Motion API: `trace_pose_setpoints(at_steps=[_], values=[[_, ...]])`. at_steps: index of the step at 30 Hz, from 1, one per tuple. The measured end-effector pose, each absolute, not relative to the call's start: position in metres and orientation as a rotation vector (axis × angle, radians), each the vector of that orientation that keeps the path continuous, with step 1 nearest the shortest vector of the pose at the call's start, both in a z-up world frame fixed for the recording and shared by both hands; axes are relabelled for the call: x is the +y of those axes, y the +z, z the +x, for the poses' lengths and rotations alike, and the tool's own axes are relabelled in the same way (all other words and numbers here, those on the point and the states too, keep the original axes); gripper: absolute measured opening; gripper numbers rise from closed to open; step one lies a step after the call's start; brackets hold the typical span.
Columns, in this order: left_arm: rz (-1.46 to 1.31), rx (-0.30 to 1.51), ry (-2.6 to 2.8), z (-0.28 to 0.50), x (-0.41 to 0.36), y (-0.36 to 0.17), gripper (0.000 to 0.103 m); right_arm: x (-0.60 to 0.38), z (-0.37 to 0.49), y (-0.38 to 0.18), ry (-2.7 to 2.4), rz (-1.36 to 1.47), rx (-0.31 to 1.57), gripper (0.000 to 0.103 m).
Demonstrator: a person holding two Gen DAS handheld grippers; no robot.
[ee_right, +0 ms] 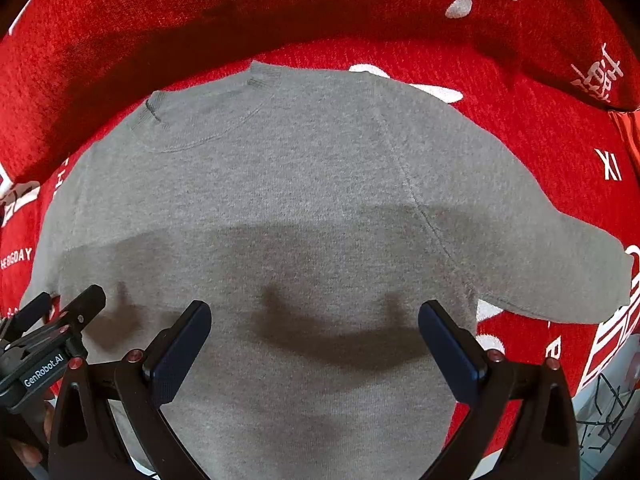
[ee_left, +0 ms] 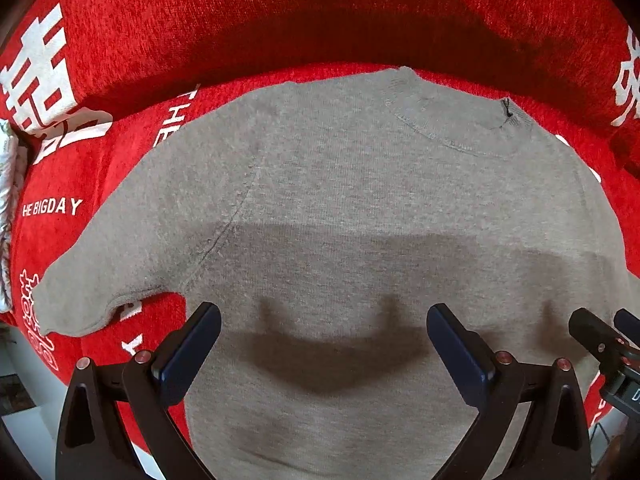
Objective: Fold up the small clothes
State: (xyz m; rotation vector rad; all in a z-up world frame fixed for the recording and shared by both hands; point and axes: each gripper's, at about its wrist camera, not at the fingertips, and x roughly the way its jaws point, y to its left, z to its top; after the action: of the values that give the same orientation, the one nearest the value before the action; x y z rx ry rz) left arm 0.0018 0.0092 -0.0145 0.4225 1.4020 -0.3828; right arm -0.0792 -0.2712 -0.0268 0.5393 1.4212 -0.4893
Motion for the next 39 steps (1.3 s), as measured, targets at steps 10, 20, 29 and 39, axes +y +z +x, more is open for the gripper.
trace_pose_setpoints(at_steps=[10,20,29,39], values=[[0.418,1.411,-0.39,0.003,0.007,-0.014,0.103,-0.268,-0.083,-0.026,-0.496,0.544,1.417,0.103],[0.422,1.414,-0.389,0.004,0.006,-0.014,0.103,-0.266,-0.086,-0.025,-0.492,0.542,1.413,0.103],[0.423,1.414,-0.39,0.005,0.007,-0.014,0.103,-0.265,-0.086,-0.023,-0.493,0.545,1.411,0.103],[0.429,1.411,-0.394,0.005,0.011,-0.011,0.103,-0.26,-0.085,-0.021,-0.489,0.545,1.409,0.103]])
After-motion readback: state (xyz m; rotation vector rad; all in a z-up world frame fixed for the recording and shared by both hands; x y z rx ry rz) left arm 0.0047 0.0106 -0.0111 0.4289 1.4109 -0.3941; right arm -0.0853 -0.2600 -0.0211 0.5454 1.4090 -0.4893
